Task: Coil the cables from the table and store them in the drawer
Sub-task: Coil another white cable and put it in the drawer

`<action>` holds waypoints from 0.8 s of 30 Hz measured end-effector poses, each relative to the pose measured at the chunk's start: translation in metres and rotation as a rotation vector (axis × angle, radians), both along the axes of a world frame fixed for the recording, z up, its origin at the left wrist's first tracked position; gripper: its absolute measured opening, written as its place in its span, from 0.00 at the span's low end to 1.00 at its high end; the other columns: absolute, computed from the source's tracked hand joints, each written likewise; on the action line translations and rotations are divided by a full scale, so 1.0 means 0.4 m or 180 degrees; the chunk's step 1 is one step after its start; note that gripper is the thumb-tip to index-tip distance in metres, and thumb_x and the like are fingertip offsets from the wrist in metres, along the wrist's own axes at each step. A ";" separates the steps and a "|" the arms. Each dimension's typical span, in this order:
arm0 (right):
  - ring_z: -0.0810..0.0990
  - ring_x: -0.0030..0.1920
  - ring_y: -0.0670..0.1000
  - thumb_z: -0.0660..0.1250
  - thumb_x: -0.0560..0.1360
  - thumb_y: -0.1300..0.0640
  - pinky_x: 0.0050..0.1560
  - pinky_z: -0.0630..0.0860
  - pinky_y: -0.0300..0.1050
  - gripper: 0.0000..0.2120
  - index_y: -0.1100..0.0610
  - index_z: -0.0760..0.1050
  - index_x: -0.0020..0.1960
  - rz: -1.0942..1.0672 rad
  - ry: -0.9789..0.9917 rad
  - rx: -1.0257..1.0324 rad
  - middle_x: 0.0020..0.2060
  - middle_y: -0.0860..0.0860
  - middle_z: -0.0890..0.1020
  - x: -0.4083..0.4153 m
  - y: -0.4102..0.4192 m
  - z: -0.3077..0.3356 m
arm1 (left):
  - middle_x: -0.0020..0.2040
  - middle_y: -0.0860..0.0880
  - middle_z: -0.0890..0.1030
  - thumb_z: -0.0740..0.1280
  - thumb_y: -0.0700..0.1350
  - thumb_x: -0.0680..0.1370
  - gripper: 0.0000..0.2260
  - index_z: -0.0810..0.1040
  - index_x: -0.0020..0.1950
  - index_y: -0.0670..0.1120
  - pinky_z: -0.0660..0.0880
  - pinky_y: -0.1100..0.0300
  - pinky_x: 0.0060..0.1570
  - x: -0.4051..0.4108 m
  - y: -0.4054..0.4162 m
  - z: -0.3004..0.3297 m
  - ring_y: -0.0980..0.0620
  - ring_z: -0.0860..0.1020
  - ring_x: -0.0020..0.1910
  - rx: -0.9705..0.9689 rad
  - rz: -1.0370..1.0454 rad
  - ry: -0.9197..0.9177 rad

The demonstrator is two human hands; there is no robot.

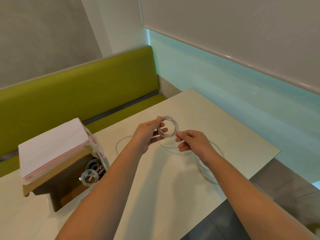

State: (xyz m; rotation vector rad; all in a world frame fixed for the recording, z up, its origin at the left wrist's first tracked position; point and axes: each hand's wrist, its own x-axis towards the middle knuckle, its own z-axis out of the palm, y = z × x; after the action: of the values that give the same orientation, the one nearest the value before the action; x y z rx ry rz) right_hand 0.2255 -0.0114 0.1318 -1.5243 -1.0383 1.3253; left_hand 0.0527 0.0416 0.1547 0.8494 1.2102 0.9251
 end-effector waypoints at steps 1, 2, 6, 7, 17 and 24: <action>0.82 0.37 0.52 0.65 0.79 0.54 0.45 0.82 0.46 0.12 0.62 0.79 0.54 -0.0037 0.0116 -0.0087 0.47 0.57 0.84 -0.005 0.001 -0.004 | 0.47 0.48 0.82 0.66 0.48 0.81 0.11 0.81 0.54 0.41 0.81 0.48 0.52 -0.002 -0.006 -0.003 0.46 0.84 0.50 -0.0020 -0.0083 -0.0029; 0.82 0.38 0.53 0.65 0.80 0.54 0.47 0.83 0.49 0.12 0.63 0.77 0.55 -0.0058 0.0269 -0.0188 0.48 0.58 0.82 -0.008 0.003 -0.007 | 0.48 0.47 0.81 0.65 0.47 0.81 0.11 0.81 0.54 0.40 0.81 0.48 0.52 -0.004 -0.014 -0.007 0.46 0.84 0.50 -0.0041 -0.0172 -0.0090; 0.82 0.42 0.57 0.66 0.78 0.61 0.51 0.82 0.51 0.11 0.64 0.77 0.59 0.0006 0.1074 -0.0385 0.48 0.59 0.81 -0.013 0.011 0.000 | 0.48 0.44 0.81 0.62 0.44 0.82 0.09 0.79 0.51 0.41 0.81 0.52 0.54 -0.021 -0.036 -0.019 0.48 0.83 0.51 -0.0124 -0.0419 -0.0345; 0.82 0.41 0.57 0.66 0.78 0.62 0.52 0.82 0.50 0.11 0.65 0.78 0.59 0.0016 0.1231 -0.0401 0.46 0.59 0.81 -0.011 0.013 0.003 | 0.48 0.44 0.81 0.62 0.43 0.82 0.09 0.79 0.52 0.41 0.81 0.52 0.54 -0.027 -0.040 -0.021 0.48 0.83 0.51 -0.0148 -0.0442 -0.0439; 0.81 0.42 0.52 0.69 0.75 0.66 0.45 0.82 0.42 0.07 0.65 0.81 0.53 -0.0061 0.1637 -0.0302 0.40 0.56 0.82 -0.044 0.021 0.017 | 0.53 0.47 0.83 0.65 0.37 0.80 0.14 0.78 0.65 0.43 0.77 0.58 0.60 -0.068 -0.067 -0.045 0.51 0.81 0.53 0.0174 -0.0327 -0.0544; 0.83 0.42 0.53 0.72 0.72 0.68 0.46 0.82 0.42 0.13 0.66 0.80 0.57 0.0119 0.0992 -0.0105 0.43 0.58 0.83 -0.149 0.008 -0.015 | 0.51 0.45 0.85 0.68 0.36 0.78 0.12 0.81 0.62 0.40 0.80 0.61 0.52 -0.140 -0.100 -0.088 0.50 0.81 0.49 0.0113 0.0583 -0.0305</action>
State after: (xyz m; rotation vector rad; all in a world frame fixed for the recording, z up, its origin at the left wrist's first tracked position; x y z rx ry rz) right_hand 0.1660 -0.0082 0.1260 -1.2749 -0.8529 1.5542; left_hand -0.0034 0.0018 0.1195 0.7222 1.2052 1.1258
